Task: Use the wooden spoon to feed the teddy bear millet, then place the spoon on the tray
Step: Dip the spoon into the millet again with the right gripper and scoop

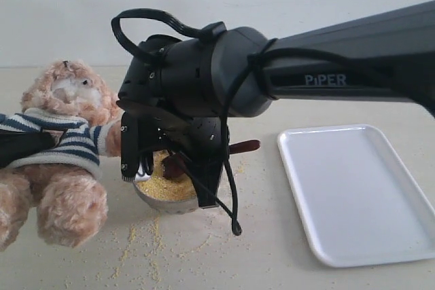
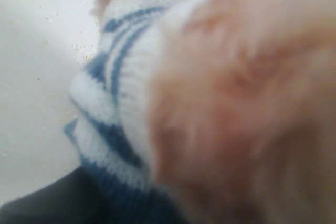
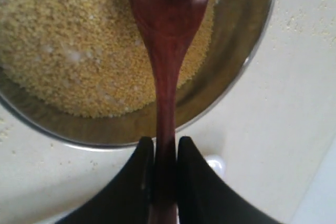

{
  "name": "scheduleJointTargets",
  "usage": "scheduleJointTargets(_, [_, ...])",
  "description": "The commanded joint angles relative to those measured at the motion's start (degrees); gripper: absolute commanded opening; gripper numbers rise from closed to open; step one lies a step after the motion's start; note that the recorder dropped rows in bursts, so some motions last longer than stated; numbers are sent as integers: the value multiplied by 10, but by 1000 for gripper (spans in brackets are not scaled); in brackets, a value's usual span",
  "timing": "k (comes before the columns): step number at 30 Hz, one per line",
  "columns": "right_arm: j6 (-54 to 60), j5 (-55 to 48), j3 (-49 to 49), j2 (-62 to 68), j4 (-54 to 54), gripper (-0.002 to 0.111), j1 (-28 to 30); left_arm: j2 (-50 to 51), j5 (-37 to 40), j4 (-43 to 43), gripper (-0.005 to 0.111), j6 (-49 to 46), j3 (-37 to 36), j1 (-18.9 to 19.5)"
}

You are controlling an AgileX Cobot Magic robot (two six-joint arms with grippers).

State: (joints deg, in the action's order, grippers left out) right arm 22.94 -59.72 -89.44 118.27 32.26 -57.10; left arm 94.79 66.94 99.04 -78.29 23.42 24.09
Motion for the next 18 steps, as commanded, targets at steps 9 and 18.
scheduleJointTargets(9, [-8,9,2,-3,-53,0,0,-2,16,9,5,3,3,3])
scheduleJointTargets(18, [-52,-23,2,-4,-30,0,0,-2,11,9,5,-12,3,3])
